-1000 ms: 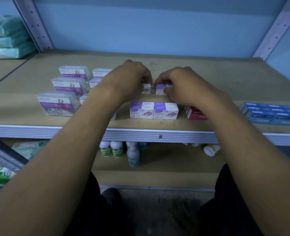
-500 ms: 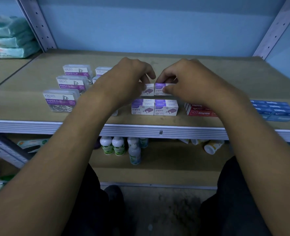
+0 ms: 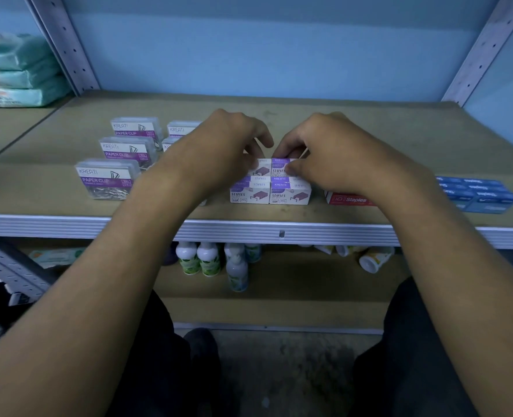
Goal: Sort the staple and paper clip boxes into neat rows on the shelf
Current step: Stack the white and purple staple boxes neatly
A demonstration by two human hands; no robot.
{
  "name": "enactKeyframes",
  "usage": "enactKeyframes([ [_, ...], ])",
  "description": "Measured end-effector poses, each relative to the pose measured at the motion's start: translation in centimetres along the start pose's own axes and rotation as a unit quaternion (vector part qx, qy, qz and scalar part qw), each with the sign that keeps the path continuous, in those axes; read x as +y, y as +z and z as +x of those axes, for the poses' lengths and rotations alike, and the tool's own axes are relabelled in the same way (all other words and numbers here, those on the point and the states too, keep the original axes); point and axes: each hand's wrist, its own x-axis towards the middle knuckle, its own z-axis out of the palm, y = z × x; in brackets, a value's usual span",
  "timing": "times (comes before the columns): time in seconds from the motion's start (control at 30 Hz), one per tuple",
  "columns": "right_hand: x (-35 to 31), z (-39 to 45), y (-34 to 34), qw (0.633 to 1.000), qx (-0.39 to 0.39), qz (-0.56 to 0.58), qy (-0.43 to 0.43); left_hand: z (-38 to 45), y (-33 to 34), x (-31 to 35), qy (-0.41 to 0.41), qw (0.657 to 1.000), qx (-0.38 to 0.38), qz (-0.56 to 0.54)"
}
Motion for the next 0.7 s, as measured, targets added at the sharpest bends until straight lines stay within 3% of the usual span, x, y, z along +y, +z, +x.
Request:
enactKeyframes([
  [0.37, -0.4, -0.3, 0.1, 0.999, -0.048, 0.013, 0.018, -0.1, 0.5, -0.3, -0.005, 0.999, -0.028, 0.017],
  [0.7, -0.7, -0.8, -1.1, 0.997, -0.075, -0.003, -0.020, -0.3, 0.1, -0.1, 0.006, 0.998, -0.056, 0.020],
])
